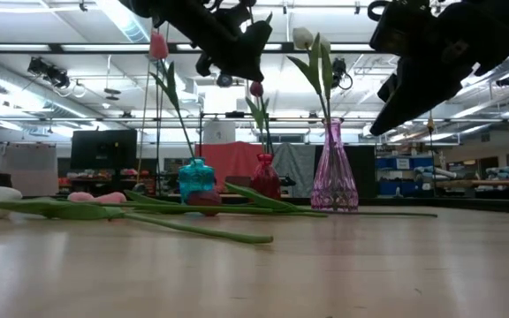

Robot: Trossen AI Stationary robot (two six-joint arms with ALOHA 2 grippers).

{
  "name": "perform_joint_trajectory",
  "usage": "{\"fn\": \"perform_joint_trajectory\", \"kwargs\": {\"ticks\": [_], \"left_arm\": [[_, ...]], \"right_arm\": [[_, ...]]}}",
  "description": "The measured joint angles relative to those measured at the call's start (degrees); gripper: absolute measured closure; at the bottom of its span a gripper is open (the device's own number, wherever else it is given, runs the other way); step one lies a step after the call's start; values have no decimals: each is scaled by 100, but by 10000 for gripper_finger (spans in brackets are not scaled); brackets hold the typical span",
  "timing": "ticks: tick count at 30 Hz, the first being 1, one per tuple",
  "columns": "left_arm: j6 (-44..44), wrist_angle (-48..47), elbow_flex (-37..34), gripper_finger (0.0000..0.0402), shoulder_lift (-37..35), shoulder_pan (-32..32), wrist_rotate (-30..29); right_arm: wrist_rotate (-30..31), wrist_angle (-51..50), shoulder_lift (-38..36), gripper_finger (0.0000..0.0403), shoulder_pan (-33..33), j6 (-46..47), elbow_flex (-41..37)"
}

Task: Sort flowers into vase by color
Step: Put the left red flower into the red vase

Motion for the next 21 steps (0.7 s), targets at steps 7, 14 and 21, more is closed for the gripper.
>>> {"fn": "perform_joint_trajectory", "kwargs": {"ticks": [7, 14, 21], "left_arm": [[22, 40, 0, 387, -4, -2, 7], [148, 134, 0, 387, -115, -3, 158], [150, 11, 0, 387, -210, 6, 157]], "right_arm": [[-1, 220, 2, 391, 0, -1, -75], [-4, 360, 2, 391, -2, -108, -75], [-1, 432, 2, 391, -2, -108, -75]]}}
